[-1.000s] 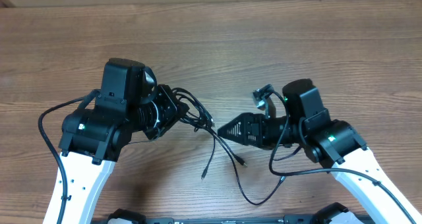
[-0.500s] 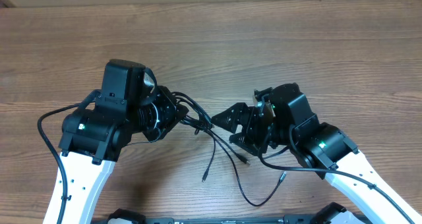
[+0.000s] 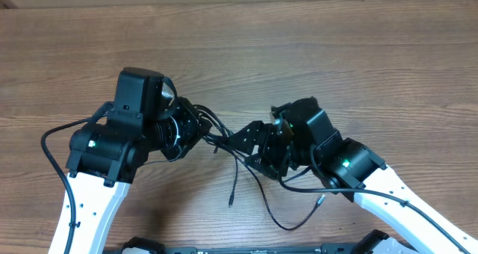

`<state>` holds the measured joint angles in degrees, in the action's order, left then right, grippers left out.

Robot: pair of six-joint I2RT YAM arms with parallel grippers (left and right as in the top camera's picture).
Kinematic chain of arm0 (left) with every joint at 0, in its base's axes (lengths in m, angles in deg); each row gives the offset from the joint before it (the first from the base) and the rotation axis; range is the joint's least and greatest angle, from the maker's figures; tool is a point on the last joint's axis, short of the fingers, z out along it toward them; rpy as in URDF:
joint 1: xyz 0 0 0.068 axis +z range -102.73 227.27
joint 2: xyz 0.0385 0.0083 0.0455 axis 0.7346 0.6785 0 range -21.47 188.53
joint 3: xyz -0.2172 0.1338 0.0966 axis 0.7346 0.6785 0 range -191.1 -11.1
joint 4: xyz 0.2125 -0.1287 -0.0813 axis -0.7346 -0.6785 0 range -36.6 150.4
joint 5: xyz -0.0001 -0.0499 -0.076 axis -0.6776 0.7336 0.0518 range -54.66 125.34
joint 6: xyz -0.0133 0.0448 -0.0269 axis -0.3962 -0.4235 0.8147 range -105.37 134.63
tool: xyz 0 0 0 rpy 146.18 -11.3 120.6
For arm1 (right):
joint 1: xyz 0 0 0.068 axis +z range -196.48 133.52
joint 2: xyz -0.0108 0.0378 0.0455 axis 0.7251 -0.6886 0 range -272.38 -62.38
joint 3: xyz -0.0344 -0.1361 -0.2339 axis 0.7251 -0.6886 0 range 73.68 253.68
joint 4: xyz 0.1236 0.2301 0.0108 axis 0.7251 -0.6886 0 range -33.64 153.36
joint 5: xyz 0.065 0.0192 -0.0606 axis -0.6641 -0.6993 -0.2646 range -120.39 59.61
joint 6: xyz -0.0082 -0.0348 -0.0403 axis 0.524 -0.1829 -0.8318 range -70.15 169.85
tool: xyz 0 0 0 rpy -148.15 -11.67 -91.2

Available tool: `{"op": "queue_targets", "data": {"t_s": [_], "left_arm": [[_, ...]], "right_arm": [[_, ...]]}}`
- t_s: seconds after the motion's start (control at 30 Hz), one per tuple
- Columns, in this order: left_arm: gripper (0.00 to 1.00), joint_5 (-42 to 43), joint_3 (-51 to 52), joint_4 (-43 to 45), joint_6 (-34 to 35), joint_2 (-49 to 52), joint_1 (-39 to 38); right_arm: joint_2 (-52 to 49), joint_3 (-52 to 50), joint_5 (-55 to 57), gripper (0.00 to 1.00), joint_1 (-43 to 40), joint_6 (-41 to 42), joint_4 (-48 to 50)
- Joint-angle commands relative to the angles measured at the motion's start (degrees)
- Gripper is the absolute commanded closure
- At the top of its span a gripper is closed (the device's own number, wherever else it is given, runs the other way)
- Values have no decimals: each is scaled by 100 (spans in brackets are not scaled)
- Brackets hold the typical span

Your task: Untangle cables

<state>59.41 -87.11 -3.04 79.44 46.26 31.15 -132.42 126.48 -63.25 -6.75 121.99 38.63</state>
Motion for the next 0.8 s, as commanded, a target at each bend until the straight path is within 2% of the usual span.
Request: {"op": "queue_targets", "data": {"t_s": [0.0,0.2,0.37,0.57,0.77], "left_arm": [[96,85,-103,24,101,13,-42],[96,98,-103,22,101,13,-52],[96,-42,-103,31,133,13,-68],[96,-358,-103,87,726,13,-68],[96,-352,-103,188,892,13,-70]], "right_arm": [[4,42,-188,22,232,76,232],[4,42,-197,21,267,463,378],[4,42,-385,21,271,479,487],[4,42,-385,21,535,476,448],[4,42,-186,21,721,481,450]]}}
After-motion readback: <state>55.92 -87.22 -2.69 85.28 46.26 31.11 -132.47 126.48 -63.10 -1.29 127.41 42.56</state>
